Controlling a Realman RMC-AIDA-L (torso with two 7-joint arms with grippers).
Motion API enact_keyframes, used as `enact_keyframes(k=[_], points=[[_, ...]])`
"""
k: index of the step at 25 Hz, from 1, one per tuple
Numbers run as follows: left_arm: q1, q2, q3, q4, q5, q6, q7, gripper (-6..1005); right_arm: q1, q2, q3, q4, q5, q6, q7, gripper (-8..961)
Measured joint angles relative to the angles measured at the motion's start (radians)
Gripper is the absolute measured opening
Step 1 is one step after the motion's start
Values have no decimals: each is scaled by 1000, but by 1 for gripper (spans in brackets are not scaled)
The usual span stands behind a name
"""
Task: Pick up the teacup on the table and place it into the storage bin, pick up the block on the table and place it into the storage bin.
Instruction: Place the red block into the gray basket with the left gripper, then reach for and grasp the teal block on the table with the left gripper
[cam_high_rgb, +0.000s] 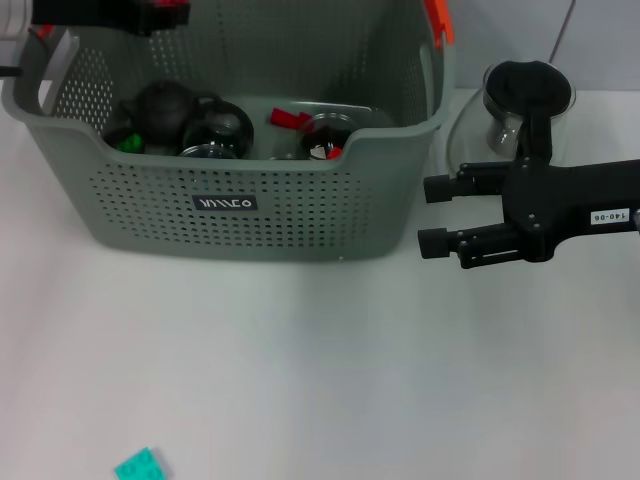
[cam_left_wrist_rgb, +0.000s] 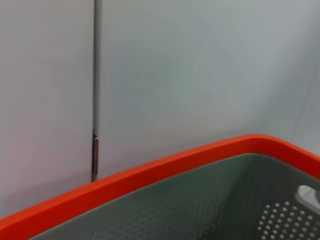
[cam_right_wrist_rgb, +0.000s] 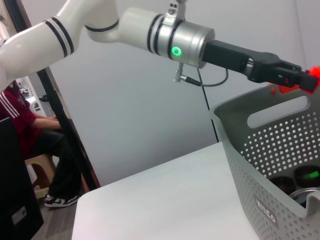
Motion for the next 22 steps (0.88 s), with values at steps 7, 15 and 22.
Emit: enact_keyframes(k=[7,15,22], points=[[8,-21,14,-15,9,-75,3,353,0,-3,0,0,-3,-5,1,854],[41,-49,78,-117,44,-80,19,565,0,-1,0,0,-3,-6,-3,853],[153,-110,128,-429,49,165,97,862,0,4,0,0,2,2,-13,853]])
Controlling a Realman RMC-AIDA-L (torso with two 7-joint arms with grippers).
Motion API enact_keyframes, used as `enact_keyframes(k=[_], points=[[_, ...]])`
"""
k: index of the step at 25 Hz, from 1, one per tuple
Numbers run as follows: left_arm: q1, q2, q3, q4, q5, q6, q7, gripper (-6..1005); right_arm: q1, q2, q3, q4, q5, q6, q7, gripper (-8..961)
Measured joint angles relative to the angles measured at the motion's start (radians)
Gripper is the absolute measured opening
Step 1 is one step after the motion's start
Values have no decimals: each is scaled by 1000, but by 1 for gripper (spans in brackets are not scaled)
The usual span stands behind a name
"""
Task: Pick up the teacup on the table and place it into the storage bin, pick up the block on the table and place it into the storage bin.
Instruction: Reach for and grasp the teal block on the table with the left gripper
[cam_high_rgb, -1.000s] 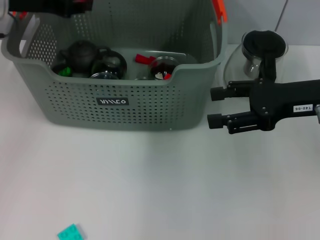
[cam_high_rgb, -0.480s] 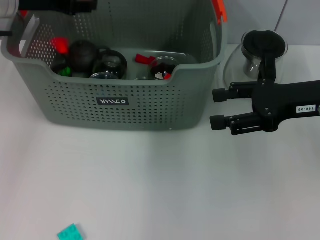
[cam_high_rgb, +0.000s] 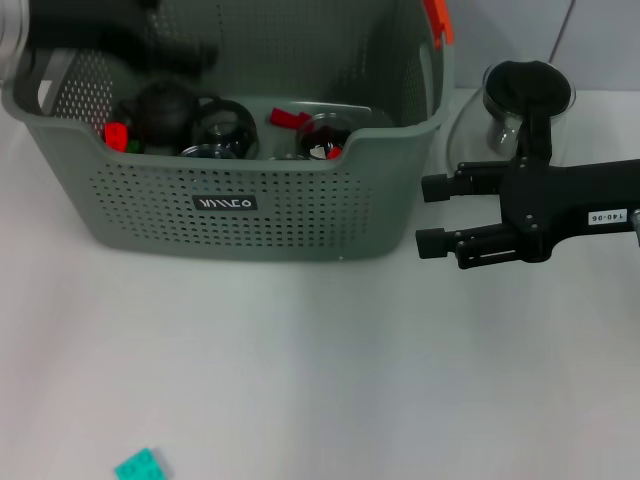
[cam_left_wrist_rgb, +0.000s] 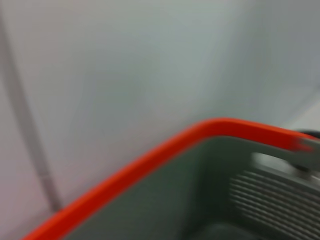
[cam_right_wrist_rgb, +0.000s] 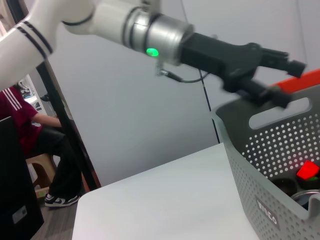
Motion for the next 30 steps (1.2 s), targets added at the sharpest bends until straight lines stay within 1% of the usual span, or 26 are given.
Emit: enact_keyframes(k=[4,5,7,11,12,16,18,22,23,27,30], points=[[80,-42,7,-180,13,171,64,933,0,7,3,0,0,8,-2,852],[99,-49,8,-217,15,207,80,951,0,10,3,0,1,12,-2,852],[130,-59,15,-268,24,280,101,950,1,16,3,0,1,19,-2,852],[156,-62,26,-310,58,408,105,948,6,24,3,0,1,31,-2,853],[161,-63,26,-316,68,441,105,948,9,29,3,1,1,41,-2,854],[185,-65,47,-330,109,530,91,946,11,33,3,1,1,51,-3,853],[202,-65,82,-334,142,543,77,945,12,35,3,1,1,53,-5,853],[244,-66,196,-316,225,543,64,943,13,42,3,1,2,58,-15,852],[244,-66,196,-316,225,543,64,943,13,43,3,0,2,59,-16,853],[249,-66,256,-266,279,541,63,941,14,47,3,-5,2,60,-18,854],[256,-66,302,-250,310,542,61,939,15,49,3,-6,2,60,-18,854]])
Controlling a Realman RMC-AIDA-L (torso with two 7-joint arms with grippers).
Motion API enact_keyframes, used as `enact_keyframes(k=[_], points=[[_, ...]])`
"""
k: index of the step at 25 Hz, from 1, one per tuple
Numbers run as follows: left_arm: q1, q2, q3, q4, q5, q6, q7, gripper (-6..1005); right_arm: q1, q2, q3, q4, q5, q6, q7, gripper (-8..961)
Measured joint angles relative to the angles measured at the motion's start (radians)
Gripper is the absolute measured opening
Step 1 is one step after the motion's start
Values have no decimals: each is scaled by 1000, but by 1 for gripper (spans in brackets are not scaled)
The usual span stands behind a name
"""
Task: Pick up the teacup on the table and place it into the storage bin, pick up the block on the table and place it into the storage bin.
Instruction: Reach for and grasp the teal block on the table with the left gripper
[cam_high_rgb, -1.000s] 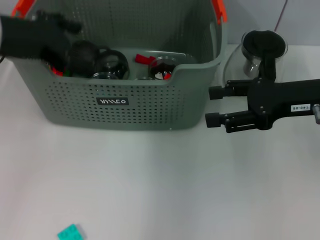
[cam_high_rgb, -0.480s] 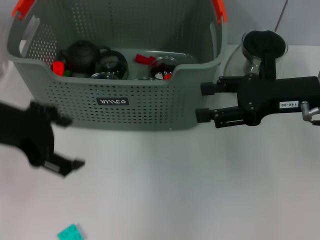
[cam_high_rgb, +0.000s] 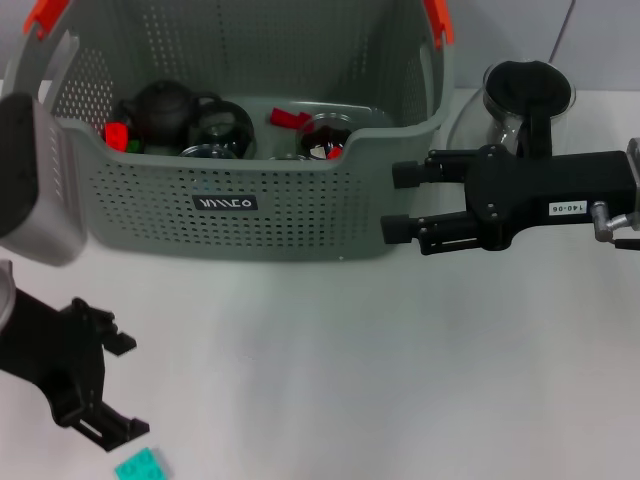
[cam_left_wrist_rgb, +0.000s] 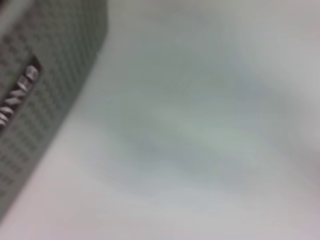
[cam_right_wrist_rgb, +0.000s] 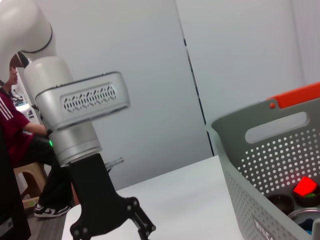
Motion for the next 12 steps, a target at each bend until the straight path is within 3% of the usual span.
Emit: enact_keyframes(k=[12], points=[[5,-2,180,56,62,-59,-154,922,-12,4,0,1,0,-4,-31,852]])
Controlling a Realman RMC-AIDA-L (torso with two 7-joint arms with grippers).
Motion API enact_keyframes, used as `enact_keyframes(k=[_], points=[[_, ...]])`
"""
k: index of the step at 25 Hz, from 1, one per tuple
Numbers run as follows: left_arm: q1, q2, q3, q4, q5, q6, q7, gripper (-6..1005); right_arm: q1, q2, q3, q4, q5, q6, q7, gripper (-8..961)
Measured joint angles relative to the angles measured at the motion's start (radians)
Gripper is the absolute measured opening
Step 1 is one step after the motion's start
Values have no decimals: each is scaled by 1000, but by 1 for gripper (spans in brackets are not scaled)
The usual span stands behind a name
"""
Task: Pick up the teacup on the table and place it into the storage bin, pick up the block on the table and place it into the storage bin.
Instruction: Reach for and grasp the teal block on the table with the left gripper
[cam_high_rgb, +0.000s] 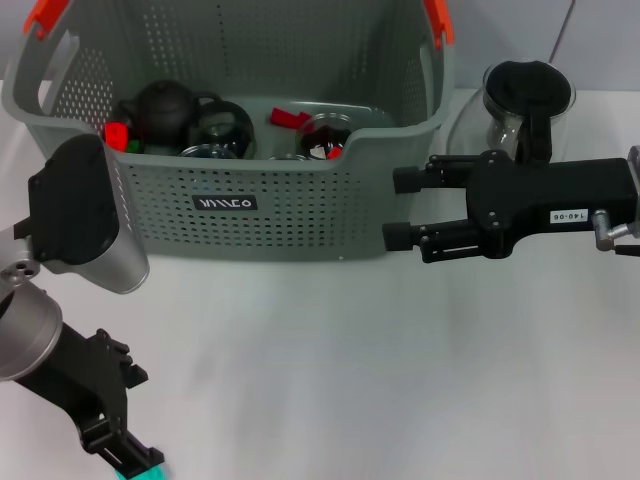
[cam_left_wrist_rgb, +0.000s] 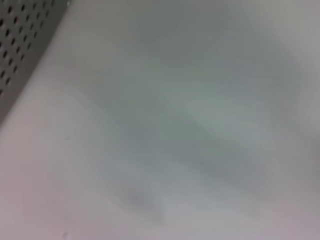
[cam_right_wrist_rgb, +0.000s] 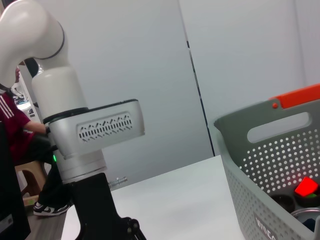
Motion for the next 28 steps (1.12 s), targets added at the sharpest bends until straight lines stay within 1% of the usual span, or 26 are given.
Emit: enact_keyframes(k=[8,16,21,28], points=[[33,0,29,7,-8,-8,-60,911,-2,0,12,4,0,-4,-27,854],[62,0,101,46,-10,-48,-81,900,-2,0,21,5,1,-5,-41,852],[80,0,144,50,2,-81,-95,893,-3,2,21,5,1,-5,-46,854],[94,0,155,59,10,-121,-98,883,-3,3,21,4,1,-12,-48,854]])
